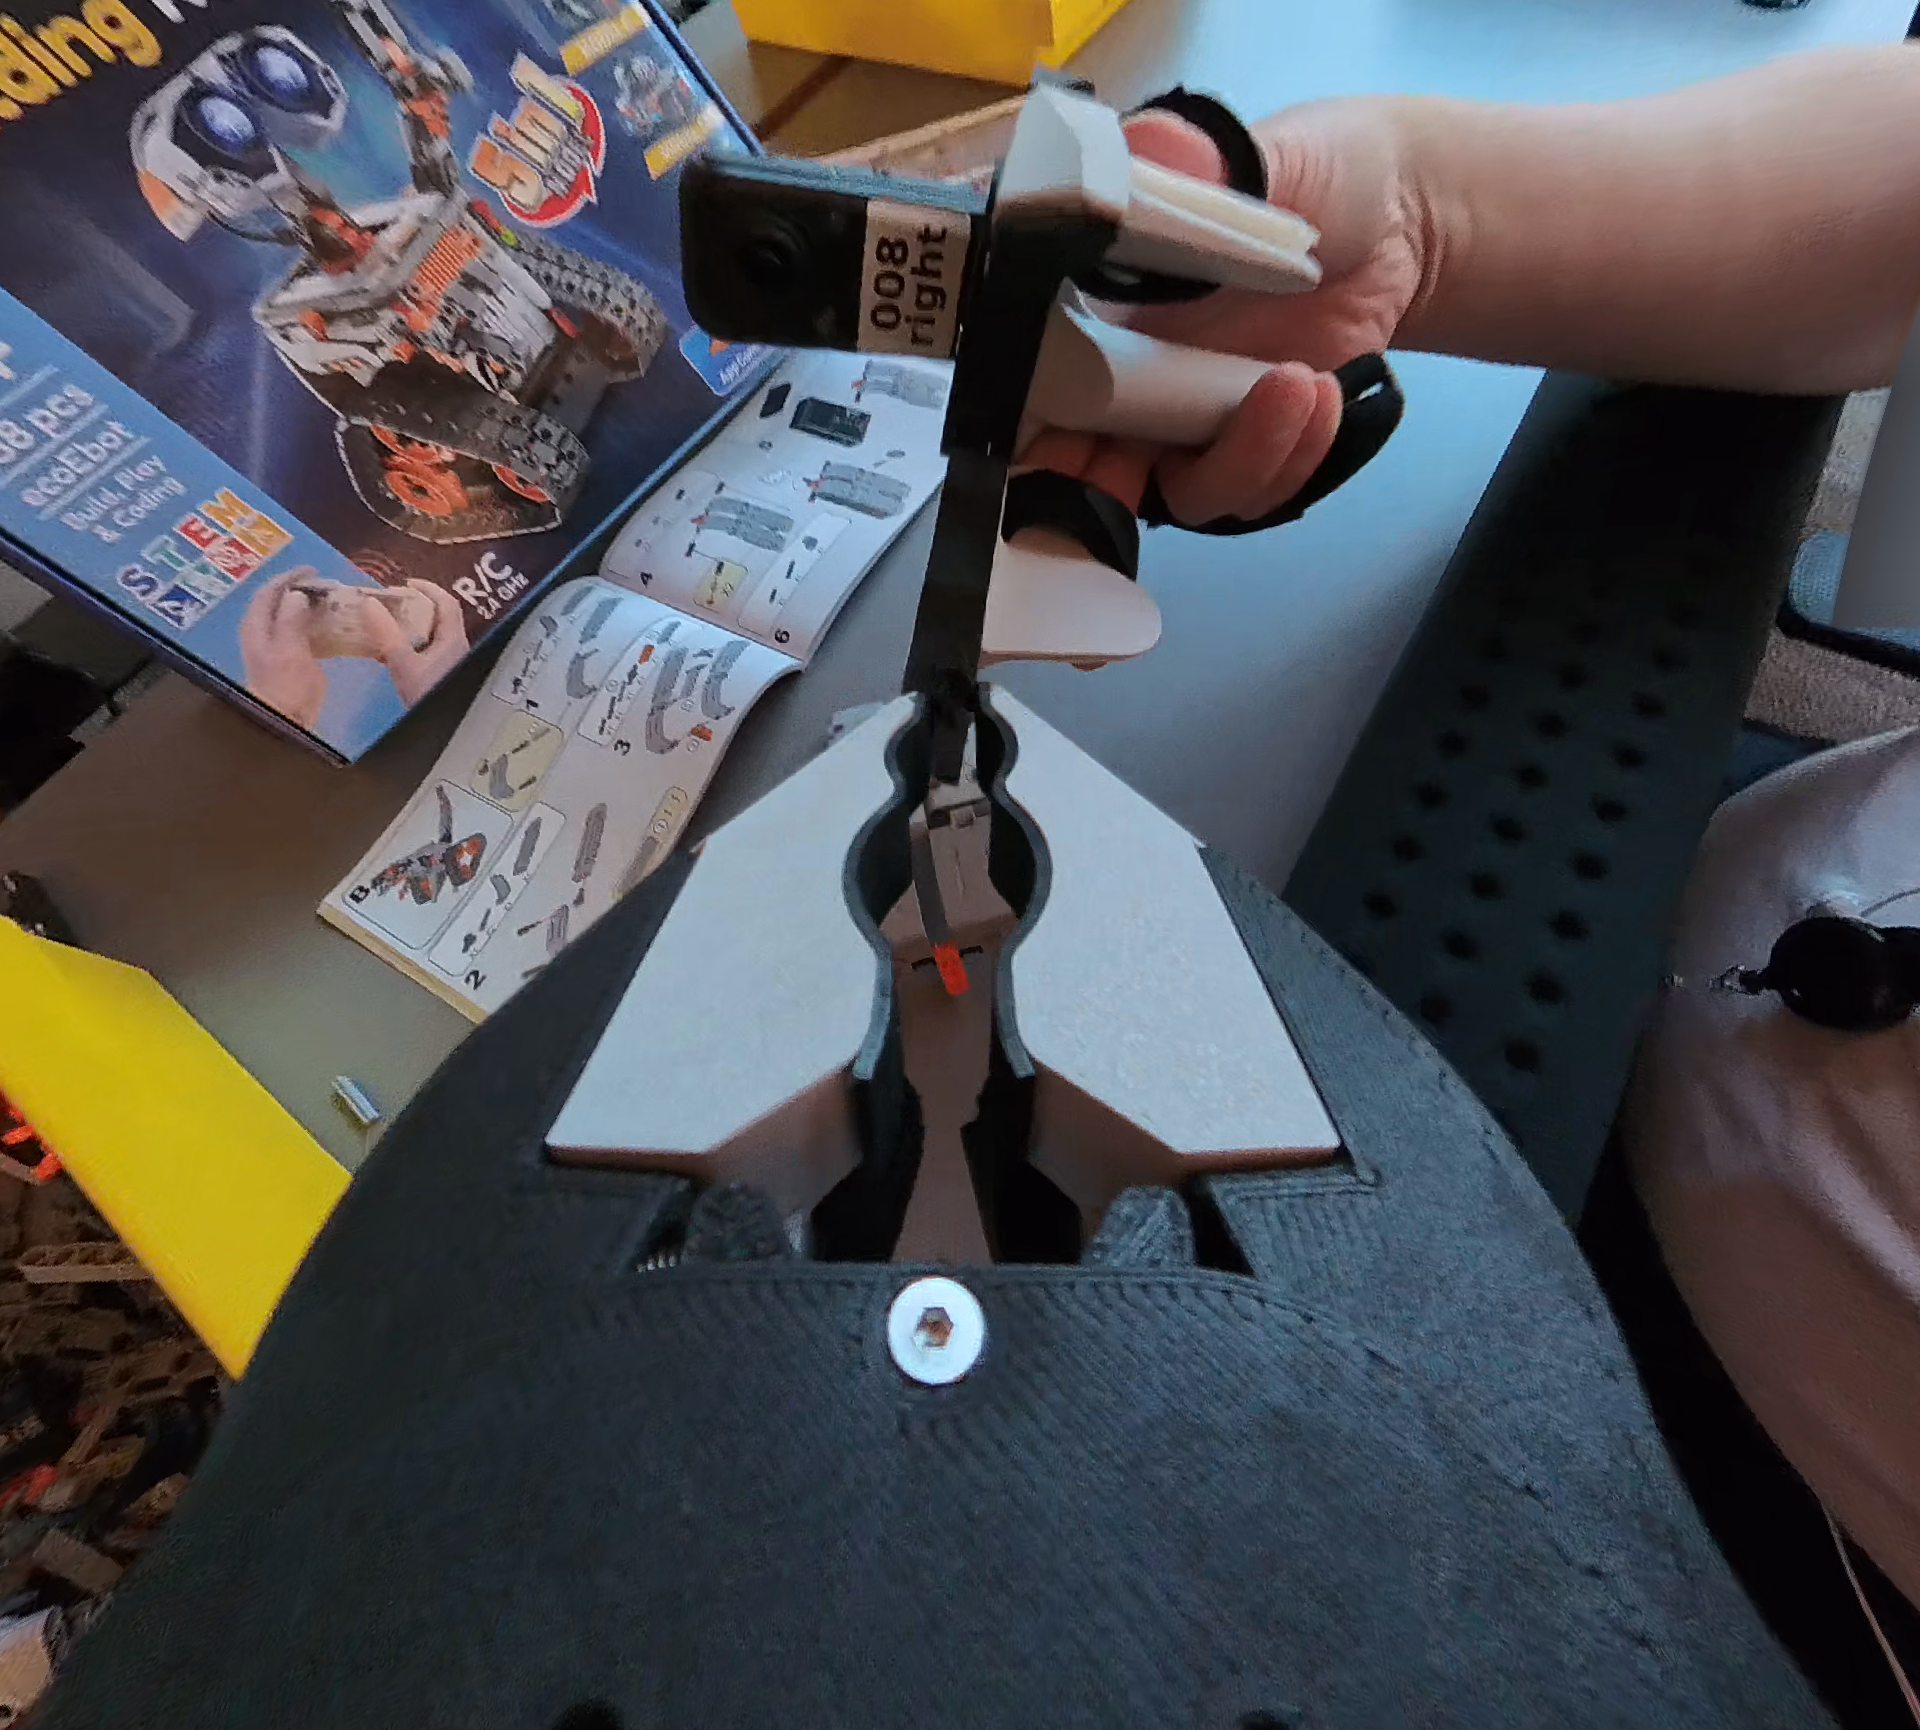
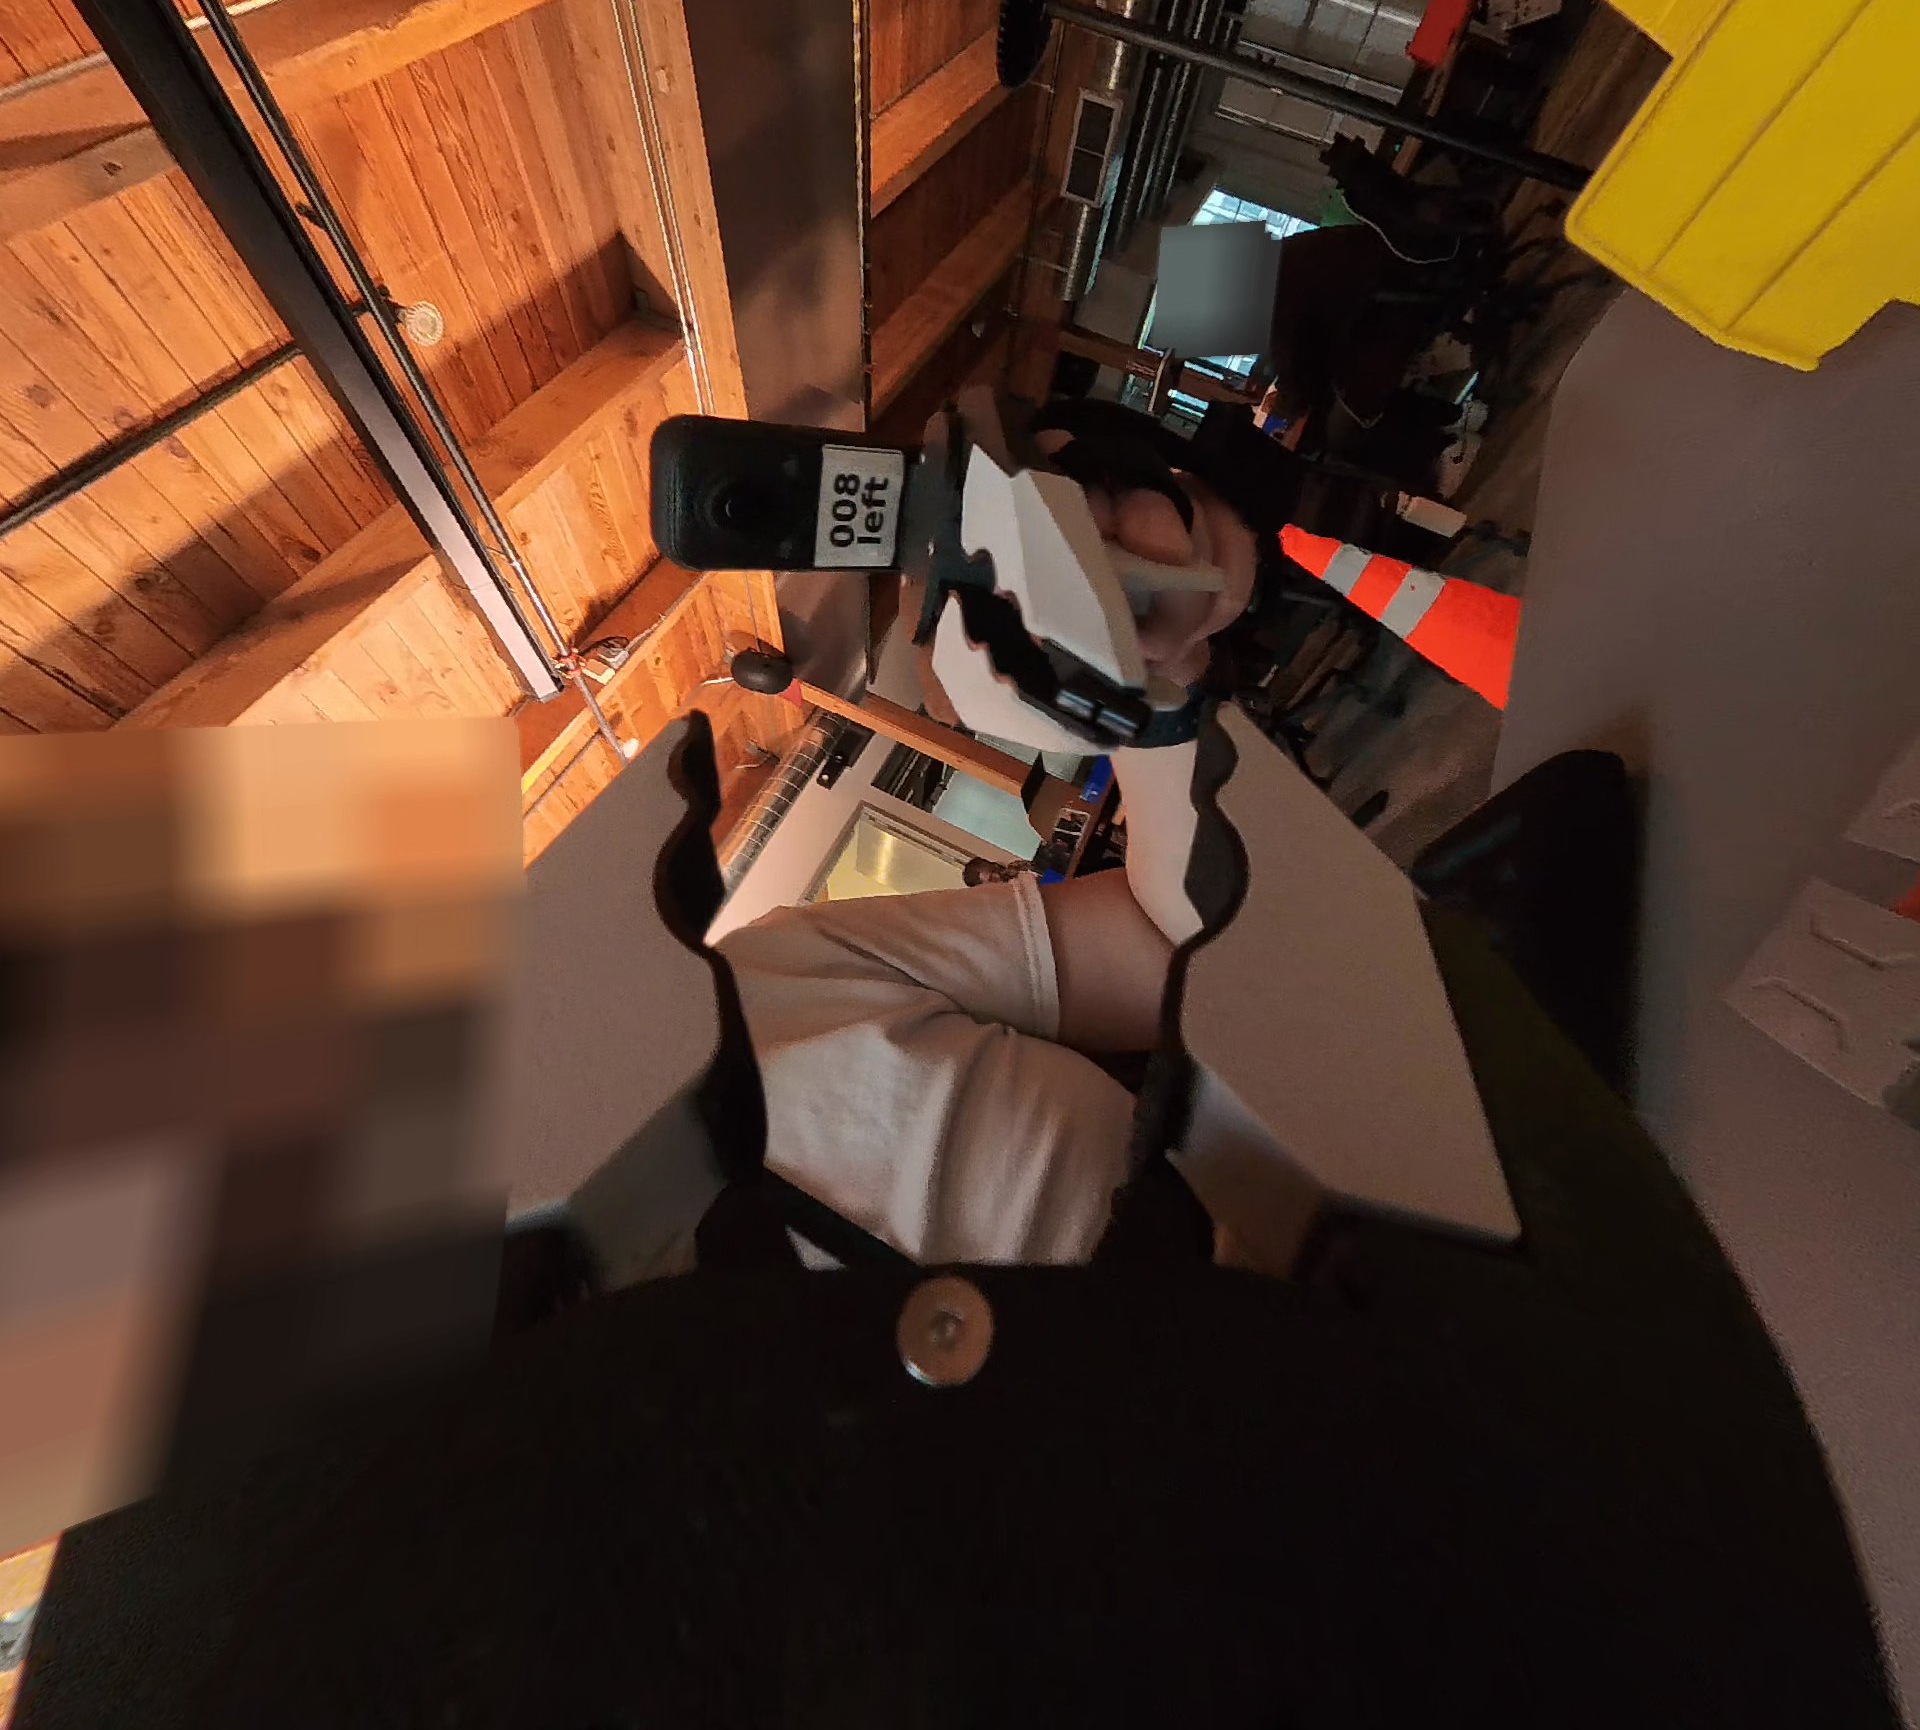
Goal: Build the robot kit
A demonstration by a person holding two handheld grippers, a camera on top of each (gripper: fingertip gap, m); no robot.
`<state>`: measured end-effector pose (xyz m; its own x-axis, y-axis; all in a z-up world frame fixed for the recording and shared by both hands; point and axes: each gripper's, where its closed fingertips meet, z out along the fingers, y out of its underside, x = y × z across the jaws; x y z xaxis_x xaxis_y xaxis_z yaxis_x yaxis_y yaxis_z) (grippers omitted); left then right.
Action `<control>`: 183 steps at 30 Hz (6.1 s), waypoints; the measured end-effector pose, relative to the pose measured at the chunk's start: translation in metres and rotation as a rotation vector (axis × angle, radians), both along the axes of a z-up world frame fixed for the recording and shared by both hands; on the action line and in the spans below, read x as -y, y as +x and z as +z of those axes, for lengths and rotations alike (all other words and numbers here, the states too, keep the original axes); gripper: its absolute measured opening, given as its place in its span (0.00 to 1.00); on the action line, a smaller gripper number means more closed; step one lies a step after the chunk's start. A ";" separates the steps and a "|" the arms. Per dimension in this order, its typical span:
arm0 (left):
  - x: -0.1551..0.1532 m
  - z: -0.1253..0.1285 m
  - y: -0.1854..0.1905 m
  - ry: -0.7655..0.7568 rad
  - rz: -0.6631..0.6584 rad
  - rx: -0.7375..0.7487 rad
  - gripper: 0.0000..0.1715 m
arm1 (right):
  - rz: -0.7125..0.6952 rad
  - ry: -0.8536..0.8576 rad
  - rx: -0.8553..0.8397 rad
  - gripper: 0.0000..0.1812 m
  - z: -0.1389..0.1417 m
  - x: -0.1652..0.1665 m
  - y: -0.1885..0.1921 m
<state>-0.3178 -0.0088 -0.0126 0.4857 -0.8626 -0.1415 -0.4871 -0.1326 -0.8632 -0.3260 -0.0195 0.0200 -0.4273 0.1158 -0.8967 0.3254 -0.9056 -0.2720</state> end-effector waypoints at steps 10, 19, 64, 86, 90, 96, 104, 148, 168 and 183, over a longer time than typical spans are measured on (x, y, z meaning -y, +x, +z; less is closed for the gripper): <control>-0.013 -0.024 0.000 -0.043 0.016 -0.128 0.03 | -0.024 -0.005 0.055 0.52 -0.015 -0.008 -0.002; -0.019 -0.033 0.001 -0.038 0.024 -0.168 0.04 | -0.050 -0.027 0.078 0.53 -0.021 -0.014 -0.003; -0.058 -0.089 -0.118 -0.220 0.501 -0.330 0.09 | -0.170 -0.154 0.080 0.40 -0.034 -0.056 0.011; -0.091 -0.149 -0.105 -0.346 0.486 -0.443 0.08 | -0.174 -0.109 0.040 0.40 -0.019 -0.060 0.021; -0.095 -0.150 -0.102 -0.323 0.492 -0.411 0.05 | -0.180 -0.114 0.034 0.40 -0.018 -0.062 0.022; -0.093 -0.150 -0.102 -0.323 0.506 -0.364 0.02 | -0.181 -0.117 0.033 0.40 -0.018 -0.064 0.023; -0.068 -0.078 -0.065 -0.003 0.277 -0.448 0.02 | -0.194 -0.123 0.053 0.40 -0.027 -0.065 0.019; 0.002 -0.073 0.047 -0.255 -0.387 -1.459 0.02 | -0.462 0.077 0.077 0.40 0.011 -0.117 0.171; 0.017 -0.132 0.096 -0.415 -0.427 -1.753 0.02 | -0.550 0.071 0.064 0.40 -0.009 -0.124 0.234; 0.030 -0.146 0.095 -0.535 -0.430 -1.718 0.02 | -0.562 0.061 0.057 0.40 -0.012 -0.127 0.237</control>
<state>-0.2228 -0.0386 -0.1591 -0.1182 -0.9864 0.1146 -0.7465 0.1644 0.6448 -0.0890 0.1073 0.0078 -0.2363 0.3643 -0.9008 -0.1868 -0.9268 -0.3258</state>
